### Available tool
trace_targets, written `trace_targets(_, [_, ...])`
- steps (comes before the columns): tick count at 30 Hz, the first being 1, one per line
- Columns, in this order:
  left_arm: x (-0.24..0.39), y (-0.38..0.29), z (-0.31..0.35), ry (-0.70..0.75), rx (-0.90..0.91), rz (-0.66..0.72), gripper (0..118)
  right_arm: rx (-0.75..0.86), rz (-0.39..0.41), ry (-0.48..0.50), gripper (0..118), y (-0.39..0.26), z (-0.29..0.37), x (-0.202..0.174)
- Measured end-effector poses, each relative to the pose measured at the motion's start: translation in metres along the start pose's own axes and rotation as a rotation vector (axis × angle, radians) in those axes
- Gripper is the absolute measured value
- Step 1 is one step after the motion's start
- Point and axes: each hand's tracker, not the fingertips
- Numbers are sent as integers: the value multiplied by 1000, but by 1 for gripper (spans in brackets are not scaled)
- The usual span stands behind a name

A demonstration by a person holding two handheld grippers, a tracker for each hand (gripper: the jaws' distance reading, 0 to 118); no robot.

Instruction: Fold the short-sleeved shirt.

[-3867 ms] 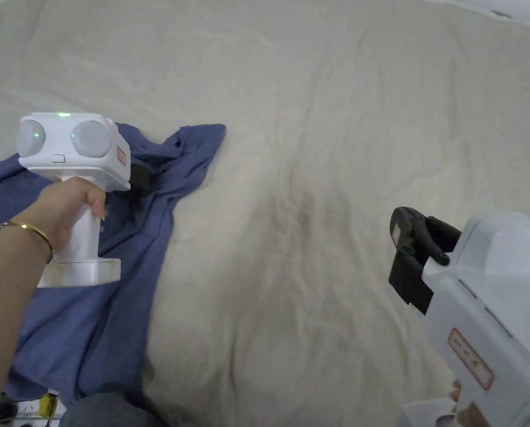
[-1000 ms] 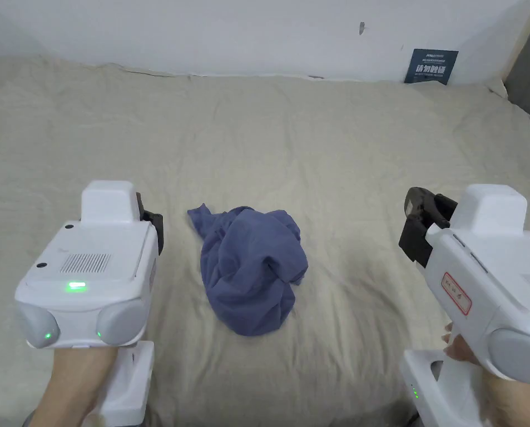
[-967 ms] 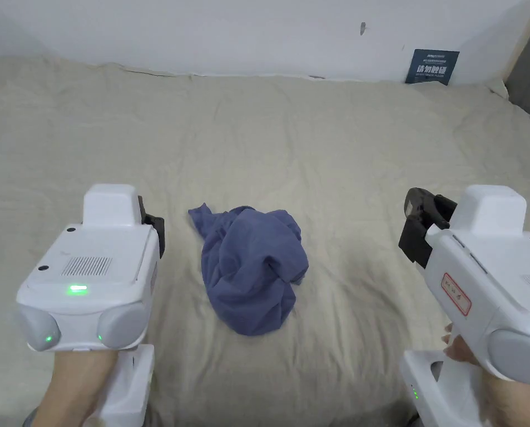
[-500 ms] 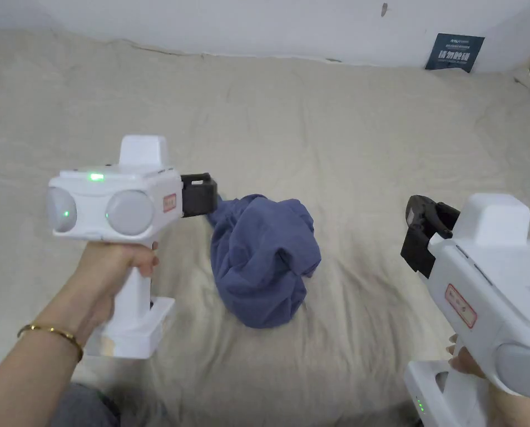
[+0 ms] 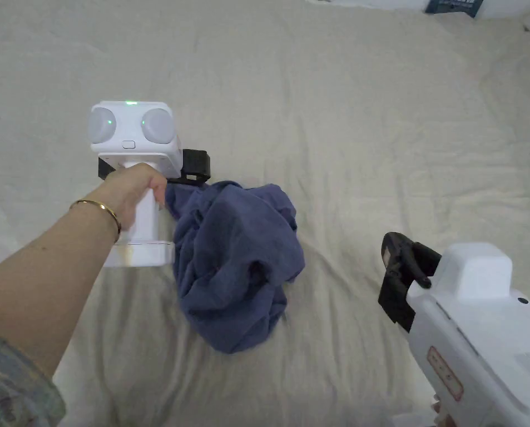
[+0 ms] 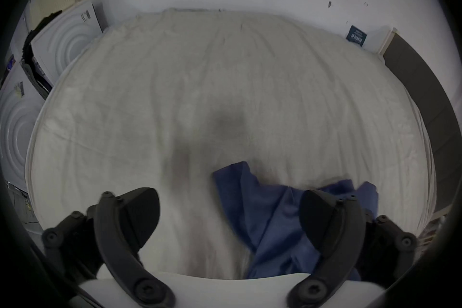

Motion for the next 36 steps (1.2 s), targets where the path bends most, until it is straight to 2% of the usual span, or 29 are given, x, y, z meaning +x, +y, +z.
trace_targets(2, [4, 3, -14, 33, -24, -5, 98, -16, 13, -11, 1, -3, -7, 2])
trace_targets(4, [8, 2, -26, 53, -33, -21, 70, -28, 22, -16, 1, -5, -13, 5])
trace_targets(6, [10, -1, -31, 37, -60, -32, 32, -44, 17, -18, 1, -7, -17, 7])
trace_targets(7, [12, -4, -27, 13, -41, -22, 25, -49, 10, -21, 1, -8, -19, 9])
trace_targets(9, [18, -4, -23, 97, -20, -85, 6, -57, -2, -23, 1, -9, -20, 9])
trace_targets(10, [16, -6, -19, 72, -15, -111, 6, -64, -12, -19, 1, -9, -21, 10])
trace_targets(13, [4, -4, 6, 22, 55, -69, 6, -71, -23, -14, 1, -2, -24, 9])
trace_targets(17, [-24, -10, 57, -78, 174, -13, 5, -103, 8, 7, 5, 20, -34, 8])
trace_targets(18, [-31, -14, 71, -104, 200, 15, 5, -113, 11, 22, 23, 28, -37, 6])
trace_targets(21, [-46, -25, 99, -141, 243, 32, 5, -190, 6, 138, 109, 45, -53, 1])
trace_targets(22, [-50, -29, 107, -144, 246, 31, 5, -198, -4, 184, 118, 48, -61, -2])
trace_targets(25, [-53, -39, 120, -157, 261, 26, 5, -326, 35, 308, 118, 51, -83, -23])
trace_targets(28, [-54, -44, 124, -155, 269, 16, 5, -459, 86, 387, 118, 38, -107, -50])
trace_targets(30, [-55, -45, 121, -155, 267, 16, 5, -520, 100, 374, 118, 24, -122, -67])
trace_targets(31, [-55, -46, 121, -154, 266, 17, 5, -542, 96, 361, 114, 17, -126, -74])
trace_targets(32, [-56, -47, 121, -154, 265, 19, 5, -553, 88, 349, 97, 12, -129, -78])
trace_targets(33, [-56, -48, 119, -153, 264, 20, 5, -562, 75, 332, 58, 7, -133, -81])
trace_targets(34, [-57, -48, 118, -149, 262, 21, 5, -579, 44, 311, 26, 2, -135, -83])
trace_targets(35, [-59, -49, 118, -144, 260, 24, 5, -581, 14, 286, 18, 0, -134, -81])
trace_targets(36, [-62, -49, 118, -140, 258, 30, 5, -574, -12, 296, 17, 0, -130, -77])
